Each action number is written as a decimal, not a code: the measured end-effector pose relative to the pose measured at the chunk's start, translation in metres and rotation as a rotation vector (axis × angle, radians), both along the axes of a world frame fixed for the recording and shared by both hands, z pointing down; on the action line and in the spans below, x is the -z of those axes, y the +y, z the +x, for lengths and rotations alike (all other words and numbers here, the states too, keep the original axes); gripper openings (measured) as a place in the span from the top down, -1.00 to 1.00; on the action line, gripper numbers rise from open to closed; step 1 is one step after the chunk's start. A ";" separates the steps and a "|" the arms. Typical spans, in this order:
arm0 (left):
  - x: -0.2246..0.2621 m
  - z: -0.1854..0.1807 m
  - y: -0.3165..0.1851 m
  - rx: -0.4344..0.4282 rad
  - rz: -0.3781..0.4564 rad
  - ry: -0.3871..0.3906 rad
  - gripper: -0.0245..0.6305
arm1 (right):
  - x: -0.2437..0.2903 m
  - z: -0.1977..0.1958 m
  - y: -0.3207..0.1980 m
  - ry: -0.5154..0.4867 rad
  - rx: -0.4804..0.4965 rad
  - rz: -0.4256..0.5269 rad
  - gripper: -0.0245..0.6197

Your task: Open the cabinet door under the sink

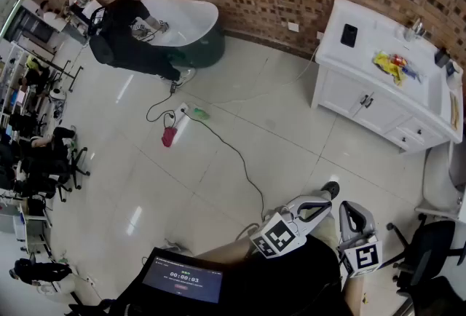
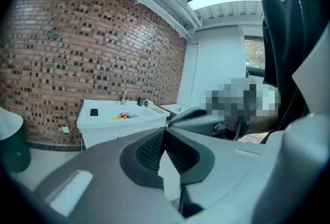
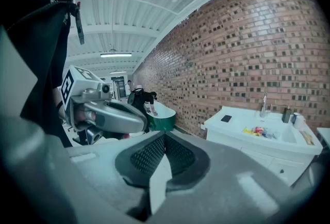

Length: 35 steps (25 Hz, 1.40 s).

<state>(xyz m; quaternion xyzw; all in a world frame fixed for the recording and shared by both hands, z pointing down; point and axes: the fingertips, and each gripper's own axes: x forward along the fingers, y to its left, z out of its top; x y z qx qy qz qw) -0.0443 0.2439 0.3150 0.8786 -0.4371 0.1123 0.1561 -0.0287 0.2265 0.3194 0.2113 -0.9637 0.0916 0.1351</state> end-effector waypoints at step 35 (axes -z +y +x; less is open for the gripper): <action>-0.105 0.043 -0.340 0.047 -0.031 -0.056 0.88 | -0.207 0.058 -0.353 0.094 -0.110 -0.125 0.95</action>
